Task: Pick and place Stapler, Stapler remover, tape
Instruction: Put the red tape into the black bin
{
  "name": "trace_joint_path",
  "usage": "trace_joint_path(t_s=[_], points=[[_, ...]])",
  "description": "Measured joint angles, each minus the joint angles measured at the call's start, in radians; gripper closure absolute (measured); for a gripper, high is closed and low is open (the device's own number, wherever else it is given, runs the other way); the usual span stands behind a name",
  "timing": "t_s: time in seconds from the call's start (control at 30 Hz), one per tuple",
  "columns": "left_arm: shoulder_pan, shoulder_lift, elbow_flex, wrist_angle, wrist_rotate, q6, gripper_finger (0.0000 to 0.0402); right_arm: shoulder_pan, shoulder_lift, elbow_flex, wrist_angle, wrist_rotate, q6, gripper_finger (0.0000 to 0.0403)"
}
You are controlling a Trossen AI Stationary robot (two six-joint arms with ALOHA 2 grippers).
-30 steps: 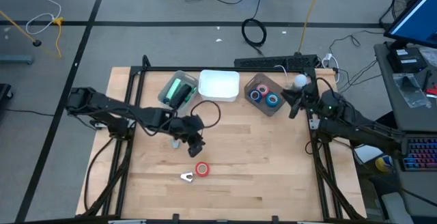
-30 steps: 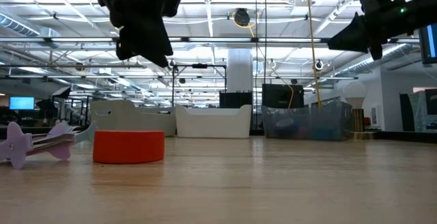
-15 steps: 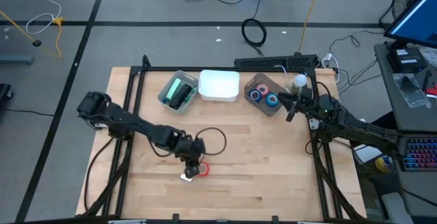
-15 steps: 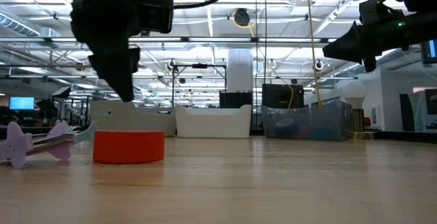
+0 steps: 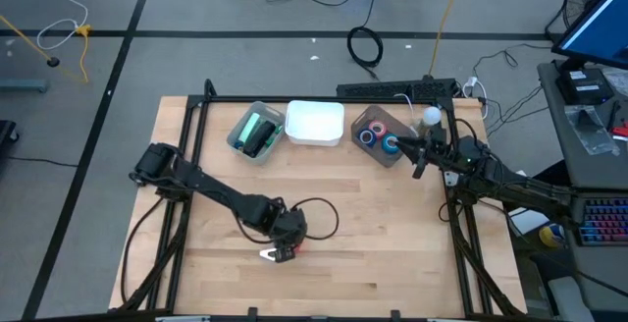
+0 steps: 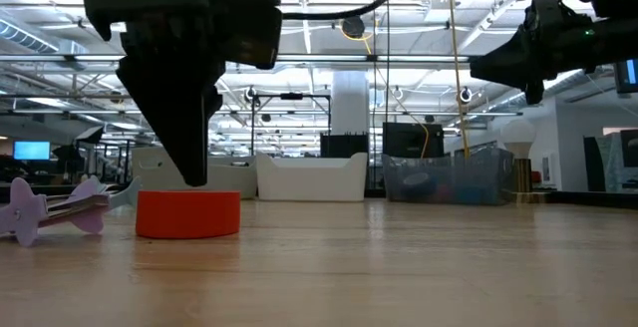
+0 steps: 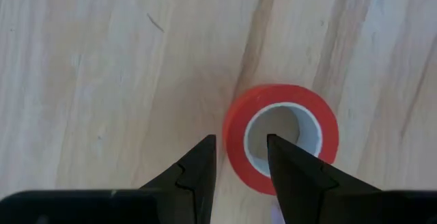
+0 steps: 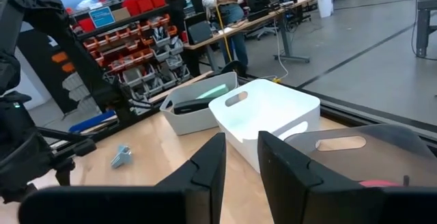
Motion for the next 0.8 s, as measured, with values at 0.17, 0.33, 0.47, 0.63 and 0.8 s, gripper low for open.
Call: trace_joint_path(t_s=[0.17, 0.33, 0.47, 0.63, 0.8], points=[[0.011, 0.000, 0.000, -0.007, -0.013, 0.000, 0.0270, 0.000, 0.000, 0.000, 0.000, -0.020, -0.001, 0.0325], [0.010, 0.000, 0.000, 0.002, -0.007, 0.019, 0.0270, 0.000, 0.000, 0.000, 0.000, -0.019, -0.011, 0.0325], [0.011, 0.000, 0.000, 0.003, -0.006, 0.017, 0.0270, 0.000, 0.000, 0.000, 0.000, -0.019, -0.011, 0.0324], [0.009, 0.000, 0.000, 0.008, -0.006, 0.016, 0.0270, 0.000, 0.000, 0.000, 0.000, -0.018, -0.012, 0.0323], [0.009, 0.033, 0.000, 0.018, 0.026, 0.016, 0.0270, 0.000, 0.000, 0.000, -0.001, -0.018, -0.012, 0.0323]])
